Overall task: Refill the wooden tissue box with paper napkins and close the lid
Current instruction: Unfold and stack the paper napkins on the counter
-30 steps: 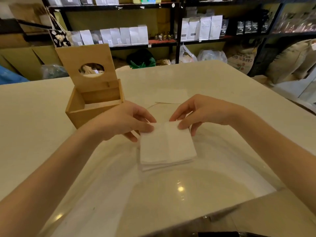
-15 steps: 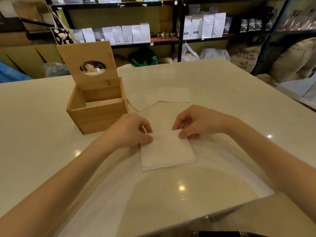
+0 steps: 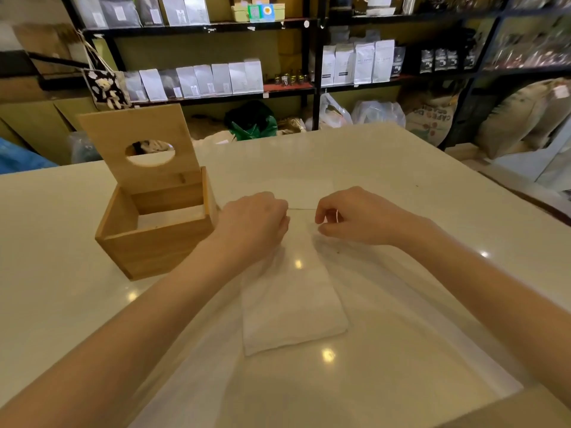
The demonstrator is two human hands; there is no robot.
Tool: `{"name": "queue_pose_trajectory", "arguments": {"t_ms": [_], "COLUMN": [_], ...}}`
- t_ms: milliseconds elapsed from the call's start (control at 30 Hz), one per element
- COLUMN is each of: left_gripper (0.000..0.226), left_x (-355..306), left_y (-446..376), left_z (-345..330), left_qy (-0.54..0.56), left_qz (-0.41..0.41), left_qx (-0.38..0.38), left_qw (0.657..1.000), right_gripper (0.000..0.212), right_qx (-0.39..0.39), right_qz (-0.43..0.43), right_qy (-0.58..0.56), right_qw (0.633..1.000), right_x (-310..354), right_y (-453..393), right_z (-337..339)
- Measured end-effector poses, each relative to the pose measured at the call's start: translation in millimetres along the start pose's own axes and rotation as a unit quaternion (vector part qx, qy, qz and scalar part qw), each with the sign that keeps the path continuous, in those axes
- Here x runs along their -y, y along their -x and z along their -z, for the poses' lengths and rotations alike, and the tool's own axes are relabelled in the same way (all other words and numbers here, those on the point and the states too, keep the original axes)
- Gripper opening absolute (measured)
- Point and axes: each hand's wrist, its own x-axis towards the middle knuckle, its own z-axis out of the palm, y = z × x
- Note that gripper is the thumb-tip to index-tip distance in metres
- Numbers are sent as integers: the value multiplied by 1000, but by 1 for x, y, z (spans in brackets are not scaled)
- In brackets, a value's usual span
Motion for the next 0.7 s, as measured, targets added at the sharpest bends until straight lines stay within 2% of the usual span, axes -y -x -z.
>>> {"name": "queue_pose_trajectory", "arguments": {"t_ms": [167,300,567,700], "left_gripper": [29,25,27,24], "left_x": [1,4,5,8], "left_y": [-51,-82,-118,-122], "left_z": [-23,-38,-51,-60], "left_qy": [3,-2,-59,-34], "left_qz": [20,50,34,44], "left_qx": [-47,-37,0,-5], "left_qw": [999,998,998,998], "right_gripper": [26,32,36,33], "right_qx": [-56,-85,-63,-47], "right_qz": [1,-6,-34,-34], "right_qy": [84,110,193,194], "right_qw": [995,990,979,979], "right_x": [-24,-43,-58,-59], "right_y": [-29,-54,-91,-93], "right_z": [5,1,-6,-8]}}
